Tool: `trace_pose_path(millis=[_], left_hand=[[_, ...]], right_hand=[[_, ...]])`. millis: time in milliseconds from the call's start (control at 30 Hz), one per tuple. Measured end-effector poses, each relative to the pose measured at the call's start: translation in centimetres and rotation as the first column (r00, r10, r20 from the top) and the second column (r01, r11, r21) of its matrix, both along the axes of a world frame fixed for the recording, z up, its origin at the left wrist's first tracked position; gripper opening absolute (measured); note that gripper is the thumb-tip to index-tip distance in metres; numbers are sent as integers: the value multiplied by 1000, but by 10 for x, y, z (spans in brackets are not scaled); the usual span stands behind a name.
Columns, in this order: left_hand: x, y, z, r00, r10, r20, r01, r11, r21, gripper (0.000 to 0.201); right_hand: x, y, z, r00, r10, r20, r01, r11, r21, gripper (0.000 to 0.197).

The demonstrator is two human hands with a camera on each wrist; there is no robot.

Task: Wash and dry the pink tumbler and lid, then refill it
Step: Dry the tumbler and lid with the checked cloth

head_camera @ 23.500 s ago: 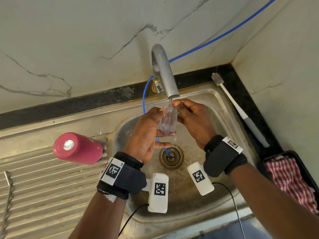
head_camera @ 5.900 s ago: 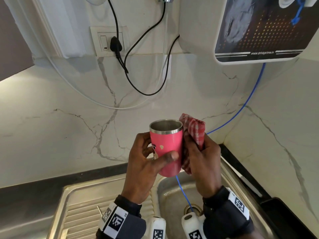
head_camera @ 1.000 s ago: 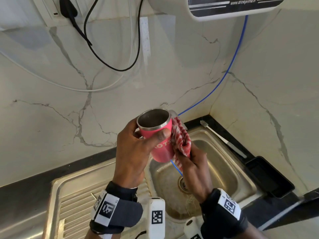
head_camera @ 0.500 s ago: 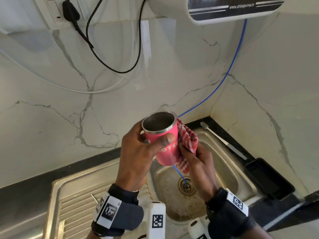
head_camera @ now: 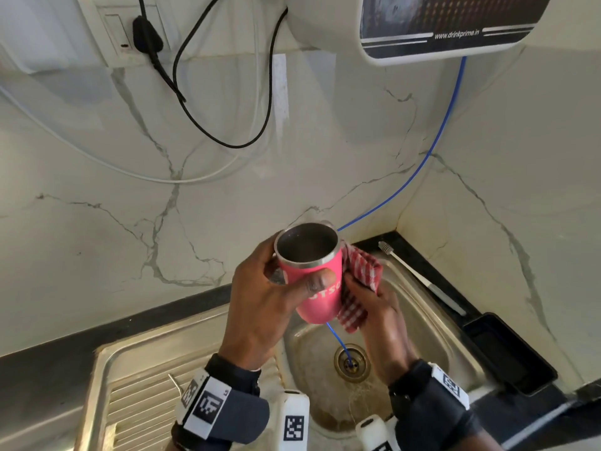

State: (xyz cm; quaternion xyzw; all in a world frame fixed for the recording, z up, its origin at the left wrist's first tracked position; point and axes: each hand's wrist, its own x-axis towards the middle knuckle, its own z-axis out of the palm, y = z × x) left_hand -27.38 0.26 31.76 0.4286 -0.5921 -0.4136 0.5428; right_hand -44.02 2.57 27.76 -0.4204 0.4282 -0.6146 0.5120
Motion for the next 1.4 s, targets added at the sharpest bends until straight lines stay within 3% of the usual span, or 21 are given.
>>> trace_pose_path(millis=[167,300,400,500,633,800,933,1133,1267,1400], left_hand=[[-5,-4,-7,998,56,9,-56,998,24,63],[-7,-1,-13,998,-21,60,17,997,79,66],[-7,1,-9,997,-5,73,3,1000,24,68],[-6,-3,-7,997,81,15,-81,997,-16,67],[-5,-3,-12,996,87,-34,-87,996,21,72],[-9,8,-19,998,69,2,-69,997,27,68],[1,5,-16,997,28,65,-29,999,15,72],[7,0,-12,998,-42,-42,43,999,29,80],[0,-1,-15,981,-15,-196,32,996,82,100],[-12,2,-18,968,11,-249,13,996,93,91]], right_hand=[[5,17,-1,991,-50,-122,41,996,-77,25],[1,5,19,998,-62,0,61,989,-136,26],[1,-2,21,998,-47,36,51,991,-126,25],[3,7,2,998,-27,-58,22,996,-82,17],[12,20,-1,979,-47,-198,21,992,-128,26],[12,10,17,987,-38,-158,0,973,-230,16],[3,2,18,994,48,-95,-62,987,-145,21],[3,5,12,986,38,-164,-62,987,-145,17],[6,8,11,981,-19,-194,-12,988,-152,18],[9,9,11,975,-59,-216,20,984,-177,33]])
